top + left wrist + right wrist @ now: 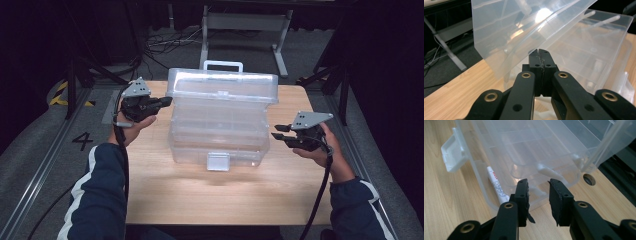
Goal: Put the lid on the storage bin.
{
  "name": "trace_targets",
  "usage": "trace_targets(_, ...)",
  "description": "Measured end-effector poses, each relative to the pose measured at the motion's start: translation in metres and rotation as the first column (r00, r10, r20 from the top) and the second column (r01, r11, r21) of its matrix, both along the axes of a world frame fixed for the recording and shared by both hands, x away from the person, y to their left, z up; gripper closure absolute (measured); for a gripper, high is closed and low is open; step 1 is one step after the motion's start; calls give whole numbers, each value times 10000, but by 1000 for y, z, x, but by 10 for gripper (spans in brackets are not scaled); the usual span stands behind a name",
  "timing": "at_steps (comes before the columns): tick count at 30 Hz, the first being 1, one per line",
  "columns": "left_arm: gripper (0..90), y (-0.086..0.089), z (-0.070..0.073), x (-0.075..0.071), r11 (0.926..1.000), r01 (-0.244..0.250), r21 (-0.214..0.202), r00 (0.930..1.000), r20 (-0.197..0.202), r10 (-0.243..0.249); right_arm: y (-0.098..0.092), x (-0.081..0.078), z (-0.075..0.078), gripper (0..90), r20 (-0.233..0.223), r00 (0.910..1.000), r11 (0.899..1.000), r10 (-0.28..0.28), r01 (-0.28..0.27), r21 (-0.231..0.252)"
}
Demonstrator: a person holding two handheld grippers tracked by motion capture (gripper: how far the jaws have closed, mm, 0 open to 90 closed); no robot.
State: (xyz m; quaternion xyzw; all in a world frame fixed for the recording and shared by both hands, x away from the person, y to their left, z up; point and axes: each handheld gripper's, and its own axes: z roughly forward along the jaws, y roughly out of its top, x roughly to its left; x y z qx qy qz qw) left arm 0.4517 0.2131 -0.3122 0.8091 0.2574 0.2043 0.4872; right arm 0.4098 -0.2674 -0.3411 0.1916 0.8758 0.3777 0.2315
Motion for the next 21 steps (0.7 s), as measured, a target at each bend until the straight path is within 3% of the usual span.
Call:
trace_targets(11,900,-2,-8,-5,9994,224,279,9996,-184,-219,-7,2,-13,606,14,9986,9981,-537,536,290)
trace_targets(21,900,1,-16,-16,9954,584,762,9976,-409,-554,-10,3,-22,577,-348,9963,9965,-780,790,266)
